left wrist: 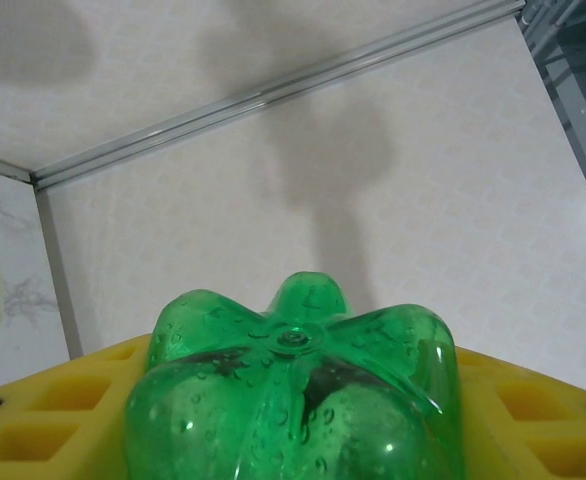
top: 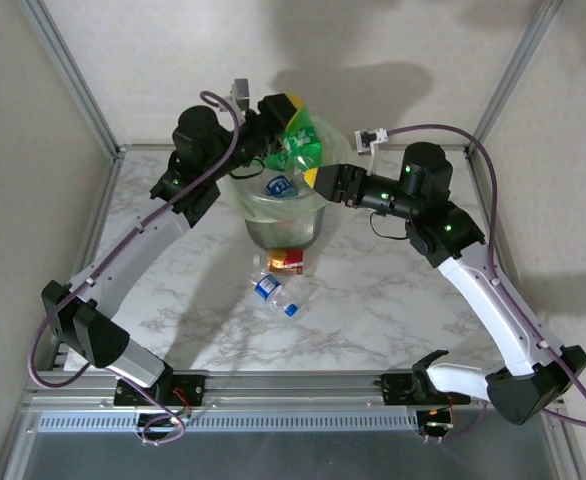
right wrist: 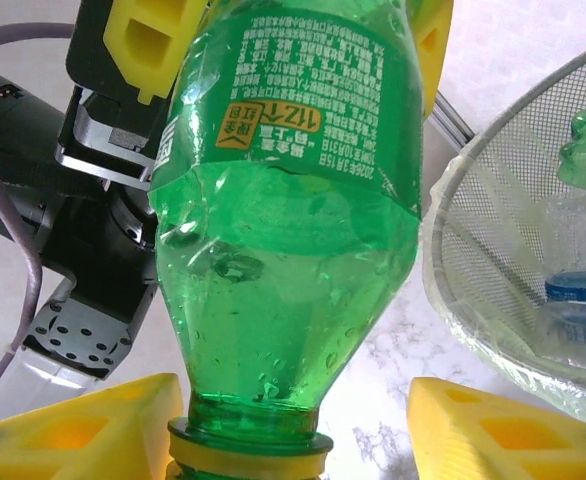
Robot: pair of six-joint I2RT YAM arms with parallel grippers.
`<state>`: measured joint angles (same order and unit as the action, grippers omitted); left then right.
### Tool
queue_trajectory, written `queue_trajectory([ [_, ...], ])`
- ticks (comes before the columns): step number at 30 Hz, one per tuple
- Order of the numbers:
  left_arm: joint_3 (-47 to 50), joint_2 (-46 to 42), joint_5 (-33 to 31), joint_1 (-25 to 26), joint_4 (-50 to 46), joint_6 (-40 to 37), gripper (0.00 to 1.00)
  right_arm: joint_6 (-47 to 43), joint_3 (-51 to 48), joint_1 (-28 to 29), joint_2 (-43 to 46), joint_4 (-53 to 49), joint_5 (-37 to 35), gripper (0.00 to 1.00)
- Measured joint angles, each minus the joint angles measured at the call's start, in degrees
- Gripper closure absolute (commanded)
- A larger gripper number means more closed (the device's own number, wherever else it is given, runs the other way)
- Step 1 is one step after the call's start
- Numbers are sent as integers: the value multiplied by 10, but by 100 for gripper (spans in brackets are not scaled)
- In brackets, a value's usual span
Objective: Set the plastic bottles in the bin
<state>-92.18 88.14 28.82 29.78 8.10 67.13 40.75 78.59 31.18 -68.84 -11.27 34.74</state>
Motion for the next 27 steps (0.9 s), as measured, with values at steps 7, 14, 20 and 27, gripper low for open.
queue_trajectory([
  [7, 16, -1, 0, -5, 3, 4, 48, -2, 0, 0, 0, 3, -2, 59],
  [14, 17, -3, -2, -7, 3, -3, 36, -2, 0, 1, 0, 1, -8, 66],
  [20, 16, -5, -4, -7, -11, -25, 1, -13, 0, 7, 2, -4, -30, 68],
  [27, -34, -18, -44, -26, -115, -85, 1, -72, 64, 10, -21, -79, -73, 67],
])
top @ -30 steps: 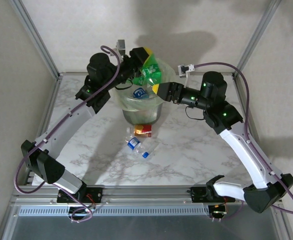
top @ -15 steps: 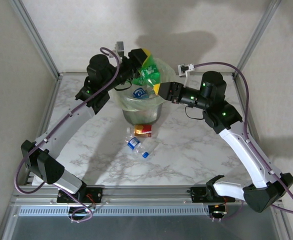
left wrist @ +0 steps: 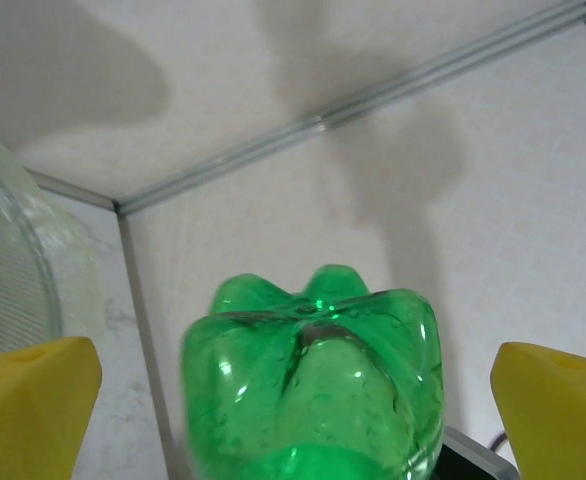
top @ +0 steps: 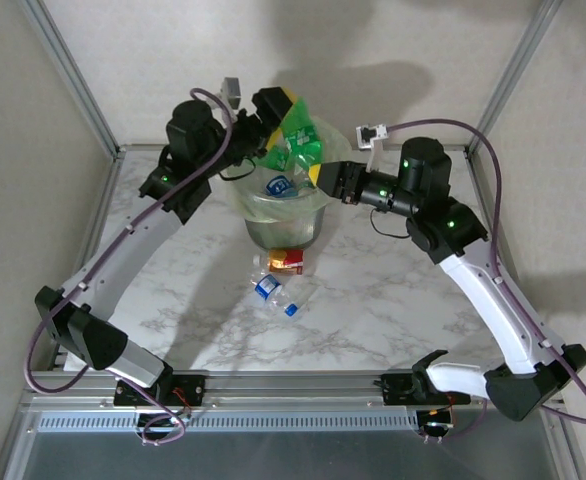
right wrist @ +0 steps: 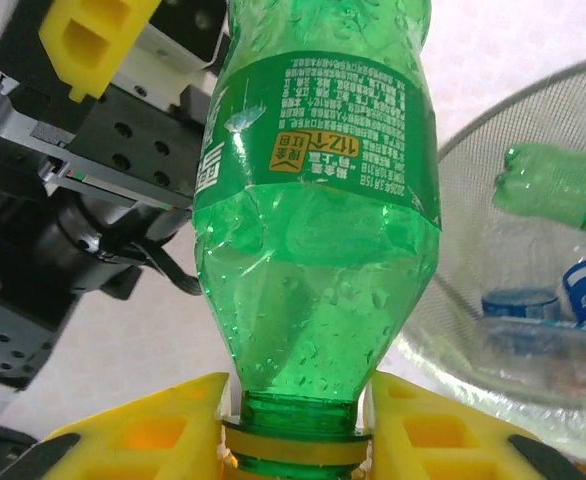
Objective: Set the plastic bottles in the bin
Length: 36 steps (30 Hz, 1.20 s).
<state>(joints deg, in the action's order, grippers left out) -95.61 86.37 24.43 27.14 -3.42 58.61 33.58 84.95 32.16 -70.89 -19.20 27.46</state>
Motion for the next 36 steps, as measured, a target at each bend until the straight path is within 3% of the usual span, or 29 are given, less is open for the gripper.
queue_trajectory([
  [7, 1, -101, -96, -59, -111, -80, 0, -90, 114, 19, -64, -85, -74, 67],
  [14, 64, -220, -168, -70, -184, -143, 1, -199, 194, 76, -159, -176, -196, 68],
  [21, 152, -247, -199, -73, -226, -151, 0, -271, 221, 119, -238, -223, -275, 67],
  [24, 184, -249, -202, -73, -234, -144, 0, -285, 221, 120, -250, -228, -290, 56],
  [26, 207, -254, -202, -73, -235, -135, 0, -291, 221, 120, -252, -229, -299, 36],
  [28, 227, -261, -202, -73, -234, -127, 0, -296, 221, 120, -252, -229, -306, 26],
  [36, 271, -277, -195, -73, -229, -99, 2, -293, 221, 120, -252, -228, -328, 20],
])
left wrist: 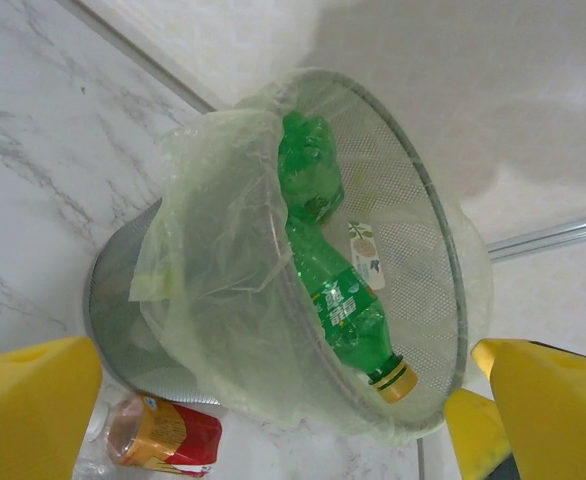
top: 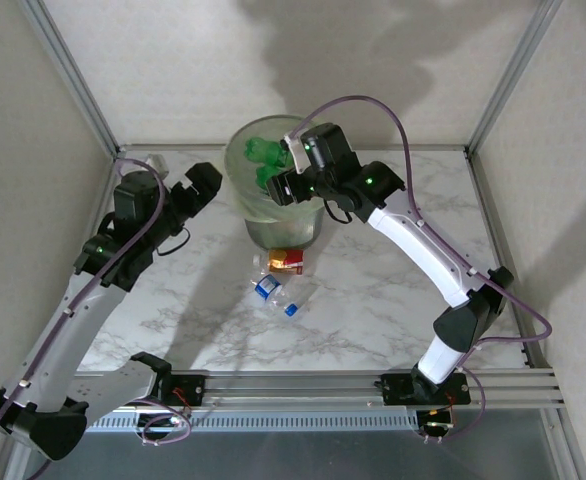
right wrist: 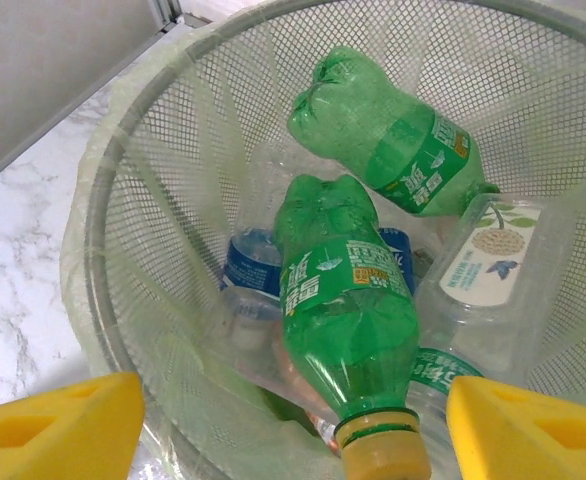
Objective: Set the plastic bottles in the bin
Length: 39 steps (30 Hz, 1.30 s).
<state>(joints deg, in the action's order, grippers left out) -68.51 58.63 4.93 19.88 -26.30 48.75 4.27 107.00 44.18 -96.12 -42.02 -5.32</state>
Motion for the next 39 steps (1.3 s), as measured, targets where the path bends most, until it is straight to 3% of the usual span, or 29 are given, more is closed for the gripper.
queue_trajectory([
  [6, 22, -9, 8, 0, 6, 9, 8, 25, -5, 0, 16, 6, -11, 23],
  [12, 132, -41, 27, 1, 12, 51, 20, 73, -74, 6, 101, 30, -11, 24],
  [21, 254, -75, 25, 37, 7, 126, 22, 162, -207, 39, 234, 30, 6, 22],
  [26, 282, -35, 24, 79, 24, 165, 20, 200, -300, 76, 276, 15, 8, 19],
  [31, 281, -4, 11, 86, 31, 176, 19, 229, -416, 139, 271, 22, 4, 22],
  [35, 277, -3, -1, 84, 31, 175, 19, 242, -469, 176, 216, 33, 5, 26],
  [39, 272, 3, -3, 80, 31, 174, 19, 246, -476, 187, 162, 67, 4, 20],
])
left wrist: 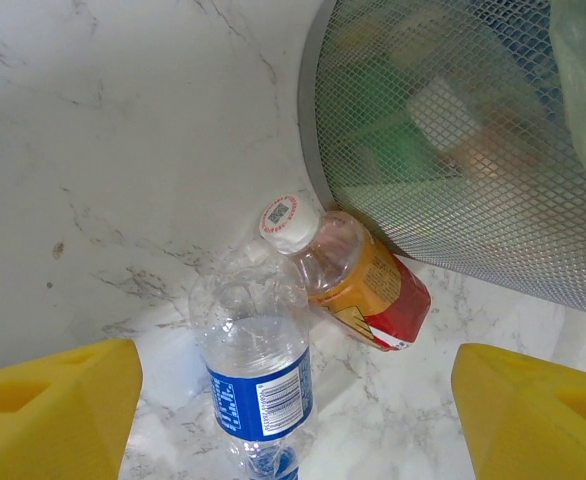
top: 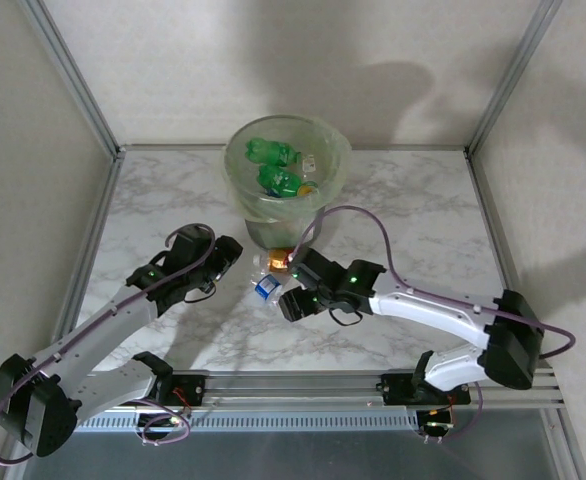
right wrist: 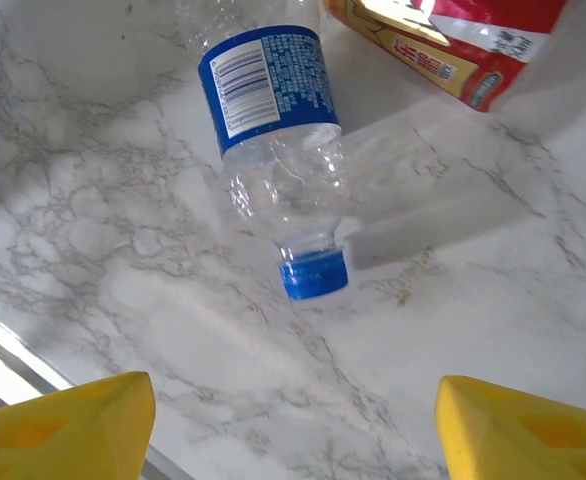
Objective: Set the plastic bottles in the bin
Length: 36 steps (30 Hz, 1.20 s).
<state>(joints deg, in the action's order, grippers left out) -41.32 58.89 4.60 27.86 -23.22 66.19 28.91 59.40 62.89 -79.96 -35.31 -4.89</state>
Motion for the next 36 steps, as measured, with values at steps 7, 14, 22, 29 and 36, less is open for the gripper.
queue_trajectory([
  [7, -6, -5, -2, -16, -14, -4, 19, -20, 7, 0, -82, 67, -11, 14],
  [14, -6, -34, -8, -41, -37, -8, 19, -42, 25, 0, -150, 105, -42, 14],
  [22, -6, -48, -9, -44, -45, -9, 19, -52, 38, 0, -203, 138, -61, 15],
  [29, -6, -59, -10, -45, -54, -9, 19, -54, 38, 0, -231, 161, -62, 19],
  [36, -6, -62, -10, -46, -54, -11, 19, -58, 40, 1, -250, 175, -59, 28],
])
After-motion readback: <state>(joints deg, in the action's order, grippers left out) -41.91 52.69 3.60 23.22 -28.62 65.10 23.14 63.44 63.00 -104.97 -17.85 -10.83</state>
